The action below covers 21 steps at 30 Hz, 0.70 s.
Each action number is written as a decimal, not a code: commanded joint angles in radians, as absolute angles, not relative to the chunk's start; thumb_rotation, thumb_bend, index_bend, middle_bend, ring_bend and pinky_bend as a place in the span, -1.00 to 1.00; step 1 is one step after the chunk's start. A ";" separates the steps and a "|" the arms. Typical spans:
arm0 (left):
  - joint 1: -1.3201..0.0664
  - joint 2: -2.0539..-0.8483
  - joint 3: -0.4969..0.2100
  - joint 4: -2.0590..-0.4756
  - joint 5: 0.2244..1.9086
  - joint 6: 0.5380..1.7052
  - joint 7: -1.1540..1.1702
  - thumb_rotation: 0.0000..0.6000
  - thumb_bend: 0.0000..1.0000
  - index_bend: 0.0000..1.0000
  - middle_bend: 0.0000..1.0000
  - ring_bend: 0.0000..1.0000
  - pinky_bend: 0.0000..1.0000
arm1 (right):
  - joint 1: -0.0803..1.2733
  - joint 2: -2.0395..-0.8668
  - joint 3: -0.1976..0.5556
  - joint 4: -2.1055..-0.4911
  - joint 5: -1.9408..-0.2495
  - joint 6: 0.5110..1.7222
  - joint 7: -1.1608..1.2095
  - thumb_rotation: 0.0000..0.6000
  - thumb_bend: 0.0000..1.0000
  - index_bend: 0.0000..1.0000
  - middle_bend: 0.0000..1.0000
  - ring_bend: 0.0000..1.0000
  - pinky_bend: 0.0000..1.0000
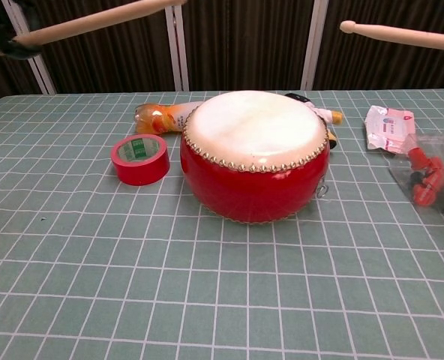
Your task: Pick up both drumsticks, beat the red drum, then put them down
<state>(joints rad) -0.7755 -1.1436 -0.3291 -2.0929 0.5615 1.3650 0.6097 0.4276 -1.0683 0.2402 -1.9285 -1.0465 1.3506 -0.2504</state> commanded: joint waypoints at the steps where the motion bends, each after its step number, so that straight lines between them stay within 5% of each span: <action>1: -0.626 -1.053 -0.223 -2.162 0.741 1.406 0.439 1.00 0.16 0.55 1.00 1.00 1.00 | 0.432 -1.061 0.252 -1.948 -1.041 1.335 -0.242 1.00 0.23 1.00 1.00 1.00 1.00; 16: -0.507 -0.974 -0.204 -2.147 0.878 1.381 0.250 1.00 0.16 0.55 1.00 1.00 1.00 | 0.540 -1.000 0.384 -2.061 -0.908 1.262 -0.284 1.00 0.23 1.00 1.00 1.00 1.00; 21: -0.502 -0.957 -0.222 -2.145 0.875 1.360 0.218 1.00 0.16 0.55 1.00 1.00 1.00 | 0.602 -1.073 0.354 -2.017 -0.851 1.229 -0.376 1.00 0.23 1.00 1.00 1.00 1.00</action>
